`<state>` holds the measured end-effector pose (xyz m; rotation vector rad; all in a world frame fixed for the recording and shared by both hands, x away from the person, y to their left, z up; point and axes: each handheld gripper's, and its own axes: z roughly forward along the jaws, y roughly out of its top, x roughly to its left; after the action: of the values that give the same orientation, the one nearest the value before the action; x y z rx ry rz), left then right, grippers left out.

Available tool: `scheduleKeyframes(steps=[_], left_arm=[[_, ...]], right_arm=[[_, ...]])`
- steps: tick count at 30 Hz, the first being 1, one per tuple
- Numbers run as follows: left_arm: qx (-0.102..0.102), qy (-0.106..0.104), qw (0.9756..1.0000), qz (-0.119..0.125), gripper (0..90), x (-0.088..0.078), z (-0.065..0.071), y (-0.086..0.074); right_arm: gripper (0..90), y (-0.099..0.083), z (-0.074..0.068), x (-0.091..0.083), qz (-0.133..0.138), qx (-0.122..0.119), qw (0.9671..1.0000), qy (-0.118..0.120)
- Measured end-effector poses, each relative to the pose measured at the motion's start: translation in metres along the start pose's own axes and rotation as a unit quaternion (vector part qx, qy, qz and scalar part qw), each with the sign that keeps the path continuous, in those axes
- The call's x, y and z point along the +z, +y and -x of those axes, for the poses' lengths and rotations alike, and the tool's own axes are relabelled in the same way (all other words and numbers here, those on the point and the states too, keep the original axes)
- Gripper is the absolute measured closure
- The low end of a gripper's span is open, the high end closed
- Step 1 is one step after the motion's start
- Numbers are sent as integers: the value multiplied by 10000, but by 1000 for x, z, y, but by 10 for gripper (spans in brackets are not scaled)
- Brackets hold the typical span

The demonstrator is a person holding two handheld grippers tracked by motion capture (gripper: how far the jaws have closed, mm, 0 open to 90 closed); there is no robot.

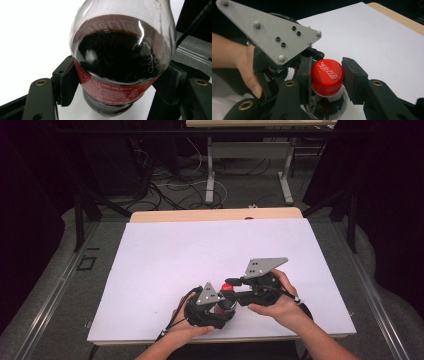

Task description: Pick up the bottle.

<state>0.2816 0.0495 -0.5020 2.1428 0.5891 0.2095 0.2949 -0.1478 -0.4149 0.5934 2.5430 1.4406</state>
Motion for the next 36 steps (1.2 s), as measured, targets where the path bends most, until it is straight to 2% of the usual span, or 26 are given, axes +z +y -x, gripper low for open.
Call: scheduleKeyframes(steps=[3,4,6,8,9,10,12,13,14,15,16,19,21,23,26,27,28,30,31,32,33,35,36], left_arm=[[-26,-97,9999,-41,295,-2,-1,1],[-26,-59,10000,28,295,-2,-1,0],[16,-117,9999,-29,295,-3,-2,1],[26,-142,9999,-10,295,-4,-1,1],[51,-109,9999,74,295,-3,-1,1],[56,-177,9998,9,295,-5,0,2],[106,-174,9998,77,295,-5,0,2],[198,-196,9996,29,295,-7,-1,3],[198,-196,9996,29,295,-7,-1,3],[149,-254,9996,40,295,-7,0,3],[210,-296,9993,21,294,-8,1,3],[311,-355,9989,15,294,-8,2,4],[311,-377,9988,27,294,-7,2,3],[303,-363,9989,23,294,-8,2,3],[261,-294,9992,48,294,-8,-1,3],[199,-315,9993,47,294,-9,-1,3],[219,-256,9994,40,294,-10,-2,3],[172,-181,9997,72,294,-11,-4,4],[172,-181,9997,72,294,-11,-4,4],[112,-117,9998,74,294,-12,-5,4],[61,-46,9999,144,294,-11,-6,3],[-11,-29,10000,91,294,-13,-8,4],[-59,38,9999,144,293,-12,-9,3]], right_arm=[[614,3,6,1,-54,-113,9995,288],[614,5,8,0,-100,-229,9989,399],[614,6,13,1,-95,-329,9979,553],[614,9,19,1,-153,-584,9943,884],[614,10,21,1,-180,-641,9928,993],[614,12,23,2,-168,-751,9910,1097],[614,15,27,2,-213,-958,9861,1342],[614,17,29,3,-218,-1111,9825,1482],[614,17,29,3,-218,-1111,9825,1482],[614,19,30,3,-238,-1222,9792,1604],[614,23,33,4,-353,-1408,9722,1840],[613,27,37,7,-431,-1735,9583,2227],[613,29,40,8,-478,-1860,9508,2431],[612,30,42,10,-496,-1910,9475,2517],[608,30,42,11,-473,-1851,9505,2448],[606,31,42,11,-462,-1796,9540,2355],[601,31,41,10,-483,-1722,9574,2266],[530,32,38,7,-474,-1570,9667,1965],[530,32,38,7,-474,-1570,9667,1965],[488,32,33,2,-421,-1352,9778,1547],[468,32,31,0,-345,-1278,9817,1368],[447,30,25,-6,-262,-960,9911,887],[427,29,21,-8,-164,-848,9942,641]])
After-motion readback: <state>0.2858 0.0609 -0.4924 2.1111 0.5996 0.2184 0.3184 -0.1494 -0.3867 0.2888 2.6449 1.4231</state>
